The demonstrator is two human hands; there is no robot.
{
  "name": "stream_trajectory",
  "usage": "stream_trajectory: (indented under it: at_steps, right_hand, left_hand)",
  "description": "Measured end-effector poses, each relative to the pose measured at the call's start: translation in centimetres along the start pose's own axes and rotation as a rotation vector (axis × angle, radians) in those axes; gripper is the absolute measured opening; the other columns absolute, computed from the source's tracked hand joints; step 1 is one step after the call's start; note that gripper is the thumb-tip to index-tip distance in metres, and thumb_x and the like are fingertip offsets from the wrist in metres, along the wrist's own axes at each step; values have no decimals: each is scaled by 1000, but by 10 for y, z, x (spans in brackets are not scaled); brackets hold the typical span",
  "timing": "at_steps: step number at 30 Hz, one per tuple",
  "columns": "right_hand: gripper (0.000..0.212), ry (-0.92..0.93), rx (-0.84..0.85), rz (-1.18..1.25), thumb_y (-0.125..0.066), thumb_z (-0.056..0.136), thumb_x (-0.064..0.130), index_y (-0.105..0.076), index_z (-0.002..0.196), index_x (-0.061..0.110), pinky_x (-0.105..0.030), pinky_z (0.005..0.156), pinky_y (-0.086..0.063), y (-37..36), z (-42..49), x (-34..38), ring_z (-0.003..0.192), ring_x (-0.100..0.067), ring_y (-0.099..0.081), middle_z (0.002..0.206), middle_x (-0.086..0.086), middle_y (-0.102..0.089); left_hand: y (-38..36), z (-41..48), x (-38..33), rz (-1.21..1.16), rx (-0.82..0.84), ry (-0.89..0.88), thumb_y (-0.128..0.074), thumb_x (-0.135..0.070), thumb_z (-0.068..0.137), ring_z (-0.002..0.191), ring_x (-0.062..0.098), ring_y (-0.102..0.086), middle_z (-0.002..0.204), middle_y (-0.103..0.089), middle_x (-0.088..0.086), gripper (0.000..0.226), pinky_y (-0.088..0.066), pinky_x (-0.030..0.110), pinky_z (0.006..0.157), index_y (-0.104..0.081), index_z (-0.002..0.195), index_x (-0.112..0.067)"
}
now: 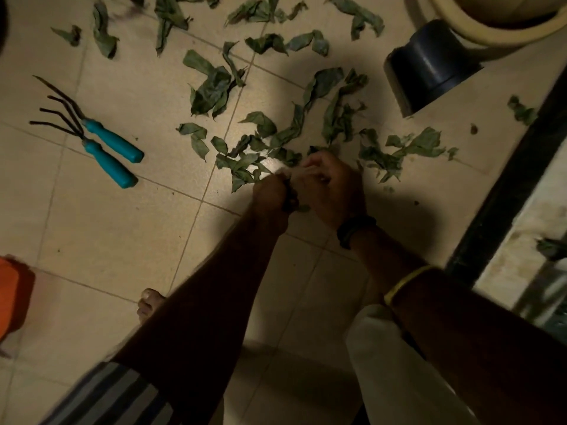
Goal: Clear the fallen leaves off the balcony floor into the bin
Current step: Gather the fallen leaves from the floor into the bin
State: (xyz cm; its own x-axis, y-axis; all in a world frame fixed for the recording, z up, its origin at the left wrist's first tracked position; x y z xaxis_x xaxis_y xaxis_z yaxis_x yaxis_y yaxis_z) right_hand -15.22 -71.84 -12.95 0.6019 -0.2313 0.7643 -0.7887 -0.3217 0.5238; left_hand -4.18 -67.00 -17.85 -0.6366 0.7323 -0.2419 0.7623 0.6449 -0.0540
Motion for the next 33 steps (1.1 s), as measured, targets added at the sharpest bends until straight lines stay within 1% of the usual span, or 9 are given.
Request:
stream_trajectory:
  at_steps: [3,6,9,16,19,21,26,30,33]
  right_hand:
    - [31,50,-89,-280,-57,90,17,-69,119,16,-44,84,-56,4,34,-16,103,-25,-63,114,-7,-67]
    - [41,64,82,-537,-62,89,14,-62,131,17,-47,93,-50,-14,61,-40,118,-37,-53,134,-14,-51]
    - [24,105,206,-696,-58,90,8,-66,113,9,-51,86,-51,-29,70,-55,104,-43,-55,120,-20,-55]
    - [16,-261,-35,-34,-82,76,16,-74,90,16,-30,72,-59,-29,35,-41,82,-18,-69,83,-3,-74]
    - [15,-245,0,53,-81,78,14,-72,89,19,-19,63,-57,-41,5,-11,71,-7,-68,74,6,-70]
    - [15,-229,55,113,-74,83,11,-76,97,16,-25,68,-60,-47,-4,3,77,-9,-71,81,4,-74]
    - [18,-126,150,151,-62,91,11,-77,99,14,-17,70,-55,-56,4,18,81,-6,-68,89,3,-74]
    - [20,-37,-132,-251,-59,91,14,-74,103,16,-33,80,-57,-50,40,5,92,-20,-65,103,-7,-70]
    - [34,14,95,-539,-58,92,12,-66,125,14,-45,94,-50,-73,59,-15,112,-39,-55,125,-18,-57]
  left_hand:
    - [4,9,2,-11,-40,-16,-42,-18,105,37,8,-38,58,-37,0,29,-26,16,36,-48,77,-15]
    - [7,18,5,0,-28,-23,-42,-34,106,37,7,-39,54,-39,-2,36,-27,16,36,-50,77,-15]
    - [12,26,7,-9,-30,-17,-45,-36,105,40,8,-39,56,-39,-1,34,-28,17,38,-50,79,-15]
    - [23,21,-1,71,-83,-15,-48,-43,102,53,14,-45,61,-50,1,35,-37,21,44,-59,89,-12]
    - [20,13,-6,67,-62,-19,-46,-52,99,76,27,-63,89,-69,16,47,-51,34,70,-64,99,-9]
    - [21,4,-13,40,-44,-8,-50,-55,95,93,28,-69,108,-72,19,52,-54,41,83,-65,111,-8]
    - [46,6,-30,49,-117,-76,-48,-17,100,58,19,-57,79,-62,12,22,-47,20,41,-63,107,-3]
    - [59,14,-30,-29,-196,-76,-50,-13,99,40,12,-45,64,-54,7,18,-38,23,42,-64,90,-5]
    - [67,18,-24,-5,-171,-62,-51,-18,101,46,14,-47,68,-57,7,21,-42,26,47,-65,99,-3]
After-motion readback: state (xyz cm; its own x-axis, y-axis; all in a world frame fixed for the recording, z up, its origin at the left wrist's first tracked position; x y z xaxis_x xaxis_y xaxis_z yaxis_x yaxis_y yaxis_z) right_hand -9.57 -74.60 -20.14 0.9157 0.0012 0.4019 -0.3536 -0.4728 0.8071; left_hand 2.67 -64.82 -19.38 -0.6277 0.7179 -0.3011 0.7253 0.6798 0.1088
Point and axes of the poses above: each hand's wrist, its own z-axis towards the middle knuckle, its own y-axis out of the back of the hand, x = y × z, the point moved 5 cm from there along z, towards the middle knuckle
